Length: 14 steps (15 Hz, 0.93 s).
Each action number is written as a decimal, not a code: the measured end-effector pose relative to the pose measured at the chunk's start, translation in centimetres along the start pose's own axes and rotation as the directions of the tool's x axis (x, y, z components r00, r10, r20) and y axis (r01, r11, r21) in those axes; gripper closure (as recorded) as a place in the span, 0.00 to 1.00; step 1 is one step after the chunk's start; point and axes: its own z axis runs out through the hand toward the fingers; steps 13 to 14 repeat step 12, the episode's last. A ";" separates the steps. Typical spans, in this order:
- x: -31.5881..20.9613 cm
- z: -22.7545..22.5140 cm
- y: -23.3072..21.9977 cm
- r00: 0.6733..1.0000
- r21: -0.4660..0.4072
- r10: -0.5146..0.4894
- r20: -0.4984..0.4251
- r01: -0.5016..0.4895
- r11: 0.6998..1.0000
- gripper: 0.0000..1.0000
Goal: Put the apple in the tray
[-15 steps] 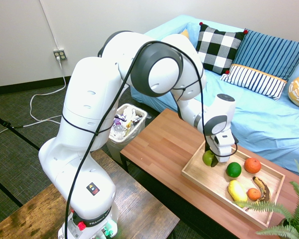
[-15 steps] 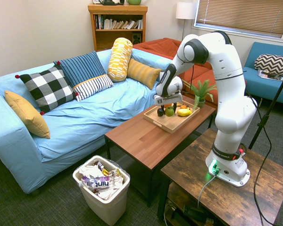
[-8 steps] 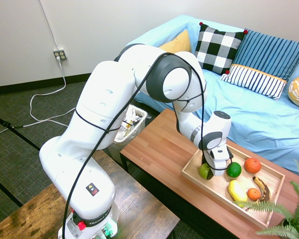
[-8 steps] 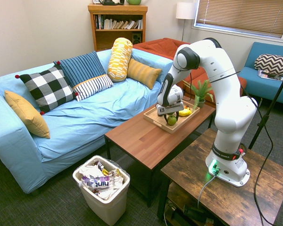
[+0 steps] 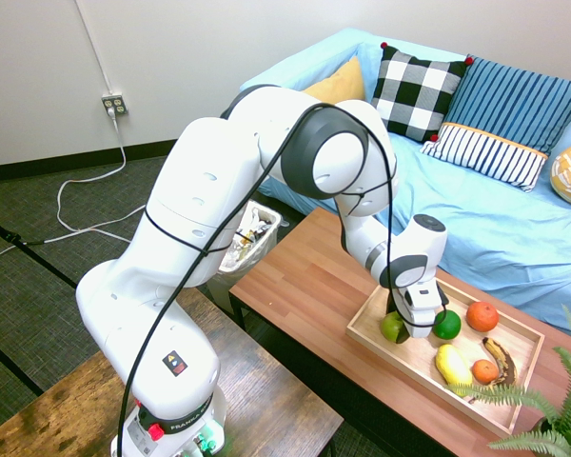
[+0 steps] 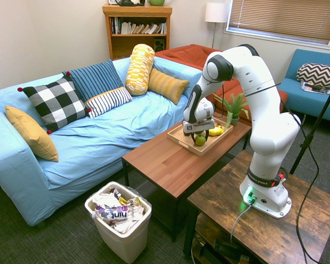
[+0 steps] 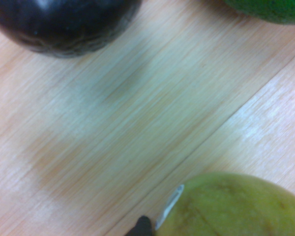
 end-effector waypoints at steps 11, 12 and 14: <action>2.6 -10.3 3.7 1.000 0.155 -0.013 0.020 0.010 0.988 0.00; 2.5 -11.1 4.1 1.000 0.167 -0.015 0.025 0.010 0.986 0.00; 2.5 -11.1 4.1 1.000 0.167 -0.015 0.025 0.010 0.986 0.00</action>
